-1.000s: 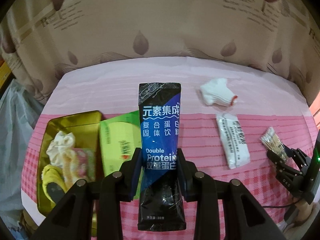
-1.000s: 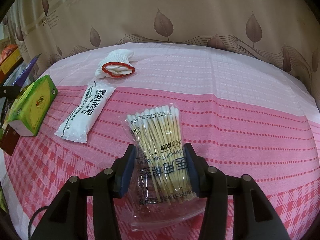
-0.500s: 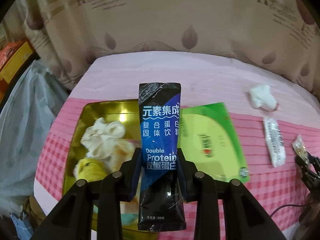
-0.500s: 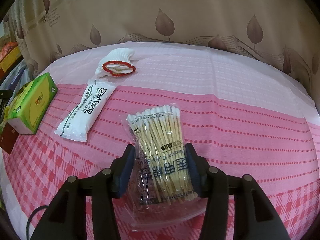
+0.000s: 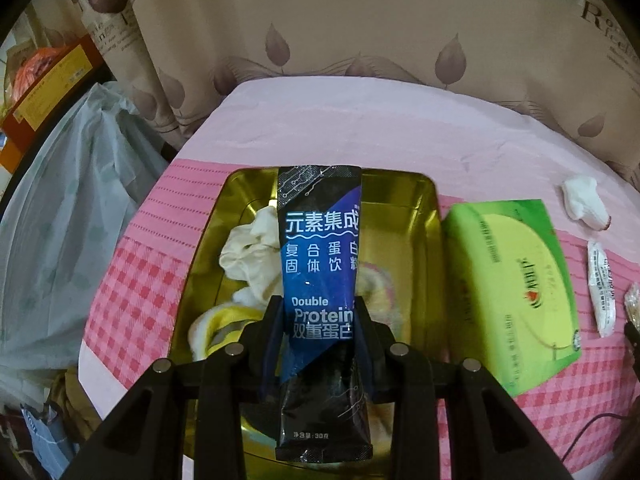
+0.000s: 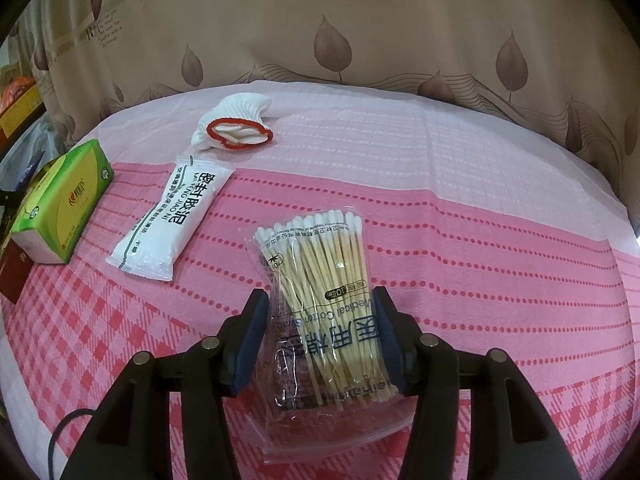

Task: Organize soft objects
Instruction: 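Carry the black protein sachet into the gold tin with the left tool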

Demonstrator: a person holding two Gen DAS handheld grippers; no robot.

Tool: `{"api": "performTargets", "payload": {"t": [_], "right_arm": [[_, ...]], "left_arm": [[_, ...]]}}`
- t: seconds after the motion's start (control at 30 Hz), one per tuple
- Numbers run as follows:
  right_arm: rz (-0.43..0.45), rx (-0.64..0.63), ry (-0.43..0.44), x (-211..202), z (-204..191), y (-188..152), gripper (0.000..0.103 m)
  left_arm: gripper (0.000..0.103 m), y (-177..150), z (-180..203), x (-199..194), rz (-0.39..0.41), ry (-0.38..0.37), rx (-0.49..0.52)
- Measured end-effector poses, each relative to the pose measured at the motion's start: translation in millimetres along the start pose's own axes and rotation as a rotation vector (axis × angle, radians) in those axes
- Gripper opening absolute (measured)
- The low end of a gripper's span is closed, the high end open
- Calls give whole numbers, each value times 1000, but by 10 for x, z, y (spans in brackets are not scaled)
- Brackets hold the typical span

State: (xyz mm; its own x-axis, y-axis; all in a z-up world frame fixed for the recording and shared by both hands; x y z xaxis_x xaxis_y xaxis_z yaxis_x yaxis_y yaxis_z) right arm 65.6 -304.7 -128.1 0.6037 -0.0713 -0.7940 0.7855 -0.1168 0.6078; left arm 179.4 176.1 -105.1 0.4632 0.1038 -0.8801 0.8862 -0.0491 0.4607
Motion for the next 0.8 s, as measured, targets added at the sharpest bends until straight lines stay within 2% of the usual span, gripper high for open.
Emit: {"api": "performTargets", "payload": {"t": [0.5, 0.63, 0.8], "right_arm": [[-1, -5, -7, -4, 0, -2, 52], [-4, -12, -5, -6, -1, 2, 54], [-8, -24, -13, -10, -16, 15, 56]], "left_arm": [[37, -36, -56, 39, -10, -69, 7], [38, -43, -69, -48, 12, -78, 8], [39, -103, -93, -270, 70, -44, 4]]}}
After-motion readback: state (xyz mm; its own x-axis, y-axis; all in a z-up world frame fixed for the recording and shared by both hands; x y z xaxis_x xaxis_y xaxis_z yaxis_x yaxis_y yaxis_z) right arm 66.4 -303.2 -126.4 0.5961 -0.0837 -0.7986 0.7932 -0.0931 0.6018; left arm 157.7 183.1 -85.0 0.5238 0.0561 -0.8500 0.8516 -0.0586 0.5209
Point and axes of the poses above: each gripper's, at about its wrist camera, not at the fingertips, and x roughly the way its jaws point, z to its right, y to its top, the point moved 8 cm from there along x, roughly the way its jaws point, and after that the axes turned 4 degrees about -x, right-handed, at the moved point
